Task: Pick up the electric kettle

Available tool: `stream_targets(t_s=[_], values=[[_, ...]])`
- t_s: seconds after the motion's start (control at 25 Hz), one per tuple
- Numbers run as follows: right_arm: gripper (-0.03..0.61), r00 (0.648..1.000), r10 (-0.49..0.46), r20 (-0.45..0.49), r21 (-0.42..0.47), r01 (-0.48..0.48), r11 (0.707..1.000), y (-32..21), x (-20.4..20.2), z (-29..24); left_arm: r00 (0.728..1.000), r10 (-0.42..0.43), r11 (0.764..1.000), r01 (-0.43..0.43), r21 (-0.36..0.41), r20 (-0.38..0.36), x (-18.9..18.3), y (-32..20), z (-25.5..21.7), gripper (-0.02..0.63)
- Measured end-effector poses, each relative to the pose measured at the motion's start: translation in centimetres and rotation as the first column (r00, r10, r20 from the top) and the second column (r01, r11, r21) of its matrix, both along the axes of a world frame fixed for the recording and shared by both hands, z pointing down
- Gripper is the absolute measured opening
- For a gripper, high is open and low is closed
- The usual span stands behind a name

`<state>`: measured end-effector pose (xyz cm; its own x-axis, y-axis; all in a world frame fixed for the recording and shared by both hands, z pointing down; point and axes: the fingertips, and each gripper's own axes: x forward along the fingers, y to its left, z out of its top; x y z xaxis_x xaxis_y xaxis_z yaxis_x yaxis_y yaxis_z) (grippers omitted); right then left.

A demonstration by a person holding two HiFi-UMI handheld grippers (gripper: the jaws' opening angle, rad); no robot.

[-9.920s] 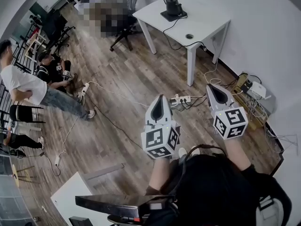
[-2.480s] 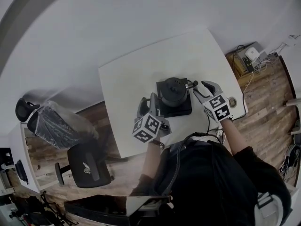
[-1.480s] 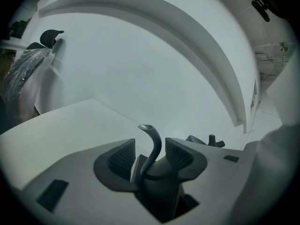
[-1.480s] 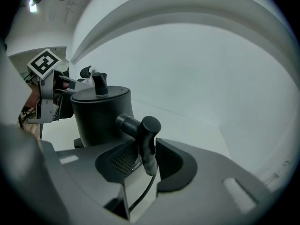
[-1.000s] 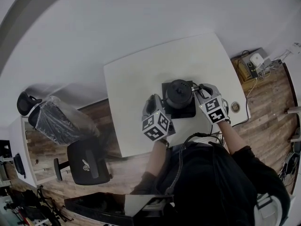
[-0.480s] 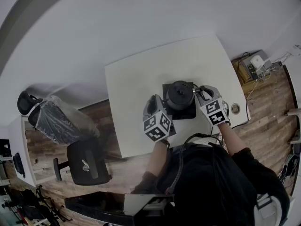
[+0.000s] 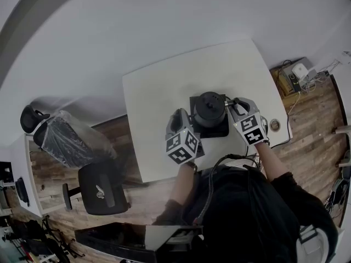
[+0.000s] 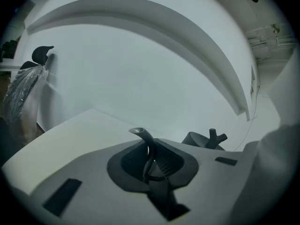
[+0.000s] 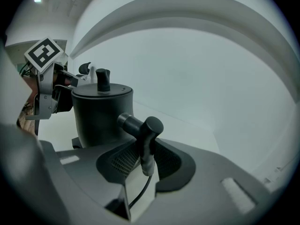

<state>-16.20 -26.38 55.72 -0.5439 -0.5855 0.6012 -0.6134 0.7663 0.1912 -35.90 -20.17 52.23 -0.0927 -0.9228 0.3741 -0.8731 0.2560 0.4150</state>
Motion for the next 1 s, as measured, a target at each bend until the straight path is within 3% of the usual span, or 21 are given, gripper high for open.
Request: stream_targets(t_s=[1.0], values=[[0.098,0.997,0.032,0.064,0.092,-0.038,0.995,0.7,-0.1,-6.3,0.994,0.077,0.99,-0.085,0.113,0.074,0.1,0.0,-6.8,0.037]])
